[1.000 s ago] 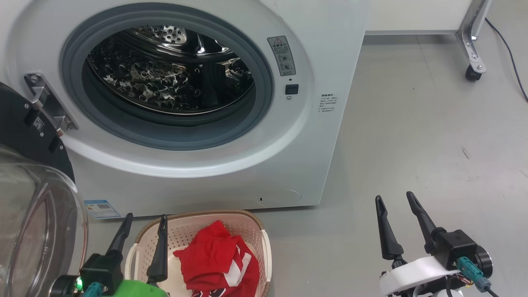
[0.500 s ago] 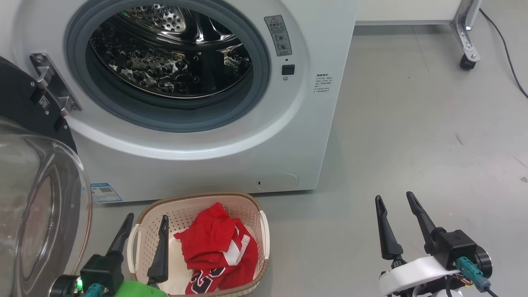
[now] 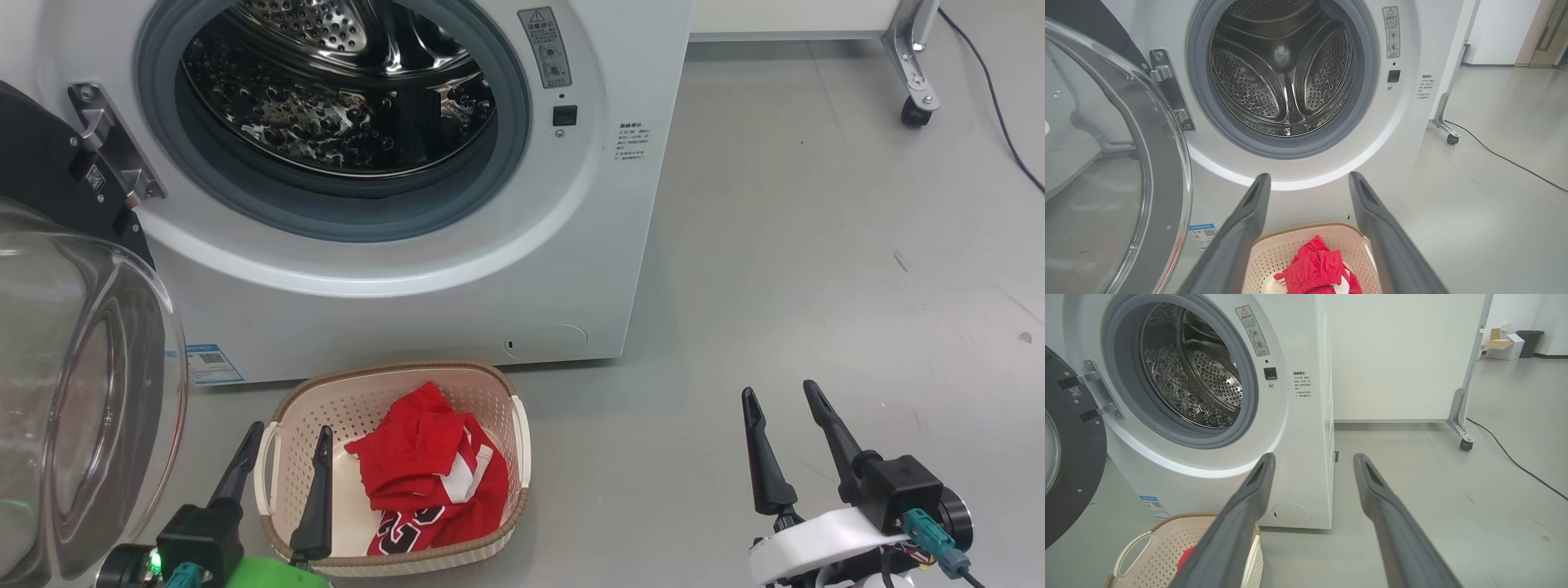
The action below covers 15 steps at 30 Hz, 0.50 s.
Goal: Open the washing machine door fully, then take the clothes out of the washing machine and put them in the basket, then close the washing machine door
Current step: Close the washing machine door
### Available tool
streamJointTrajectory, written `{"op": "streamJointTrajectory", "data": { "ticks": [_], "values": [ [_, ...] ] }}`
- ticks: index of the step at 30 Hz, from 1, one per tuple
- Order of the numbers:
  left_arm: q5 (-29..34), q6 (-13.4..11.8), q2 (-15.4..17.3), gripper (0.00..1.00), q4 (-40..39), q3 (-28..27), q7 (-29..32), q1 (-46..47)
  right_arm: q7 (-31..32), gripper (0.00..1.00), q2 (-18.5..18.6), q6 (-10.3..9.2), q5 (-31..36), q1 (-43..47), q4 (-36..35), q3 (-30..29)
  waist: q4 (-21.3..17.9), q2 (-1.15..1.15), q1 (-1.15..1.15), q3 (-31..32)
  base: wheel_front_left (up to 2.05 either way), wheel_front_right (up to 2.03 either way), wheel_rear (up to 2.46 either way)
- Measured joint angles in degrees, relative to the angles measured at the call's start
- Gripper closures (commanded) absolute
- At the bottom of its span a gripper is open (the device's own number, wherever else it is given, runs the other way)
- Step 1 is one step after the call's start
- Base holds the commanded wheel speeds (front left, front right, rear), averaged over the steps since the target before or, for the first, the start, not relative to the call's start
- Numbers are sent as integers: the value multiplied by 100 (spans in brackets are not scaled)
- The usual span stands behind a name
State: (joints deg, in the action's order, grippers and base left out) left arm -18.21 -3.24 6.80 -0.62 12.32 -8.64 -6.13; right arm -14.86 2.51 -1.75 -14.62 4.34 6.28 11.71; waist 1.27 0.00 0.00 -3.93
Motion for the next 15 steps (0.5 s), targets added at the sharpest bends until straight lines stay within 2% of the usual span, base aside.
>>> {"op": "streamJointTrajectory", "data": {
  "ticks": [15],
  "values": [
    [0,0,12,0,-55,9,26,-5,0,0,0,-43,-1,0,13,4,-28,0,0,-13,-3,3,0]
  ]
}}
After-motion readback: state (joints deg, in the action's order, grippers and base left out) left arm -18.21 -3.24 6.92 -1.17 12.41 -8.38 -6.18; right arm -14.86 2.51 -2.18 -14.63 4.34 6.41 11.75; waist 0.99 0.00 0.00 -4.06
